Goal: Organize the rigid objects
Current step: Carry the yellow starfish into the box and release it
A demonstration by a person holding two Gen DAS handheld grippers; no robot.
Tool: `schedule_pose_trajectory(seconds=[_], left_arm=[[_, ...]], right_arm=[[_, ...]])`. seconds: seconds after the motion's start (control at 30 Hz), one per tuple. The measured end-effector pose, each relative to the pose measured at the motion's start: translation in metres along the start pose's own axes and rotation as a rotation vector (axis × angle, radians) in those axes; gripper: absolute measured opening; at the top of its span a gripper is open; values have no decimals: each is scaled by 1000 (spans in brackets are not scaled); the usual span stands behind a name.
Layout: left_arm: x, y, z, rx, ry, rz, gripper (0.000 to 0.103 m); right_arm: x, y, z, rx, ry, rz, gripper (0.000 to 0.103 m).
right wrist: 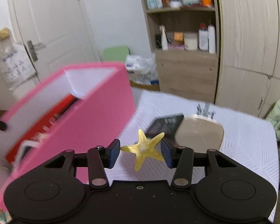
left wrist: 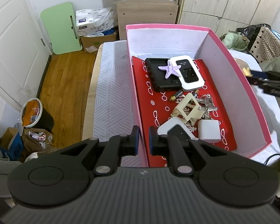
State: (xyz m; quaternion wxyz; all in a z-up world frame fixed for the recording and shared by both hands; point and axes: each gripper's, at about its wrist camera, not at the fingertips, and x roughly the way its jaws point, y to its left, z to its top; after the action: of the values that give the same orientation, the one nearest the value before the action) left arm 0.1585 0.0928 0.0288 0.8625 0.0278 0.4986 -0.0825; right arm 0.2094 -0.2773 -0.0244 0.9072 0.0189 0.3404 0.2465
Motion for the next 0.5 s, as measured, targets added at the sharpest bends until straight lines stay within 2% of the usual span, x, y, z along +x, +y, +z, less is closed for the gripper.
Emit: schedule_pose_trajectory(seconds=[0.17,0.27,0.4,0.5], left_arm=[[0,0,0,4,0,2,9],[0,0,0,3,-1,1,9],[-1,1,-1,1,-3,-5,9],[0,2,-1,2,-3,-10,9]], right_arm=[[-37,28,19,-26,-93,98,53],[-49,53,28,-56,-102,198,54],[-37,92,36,-94,-18,337,54],[-17,112,36,-102,77,392,54]])
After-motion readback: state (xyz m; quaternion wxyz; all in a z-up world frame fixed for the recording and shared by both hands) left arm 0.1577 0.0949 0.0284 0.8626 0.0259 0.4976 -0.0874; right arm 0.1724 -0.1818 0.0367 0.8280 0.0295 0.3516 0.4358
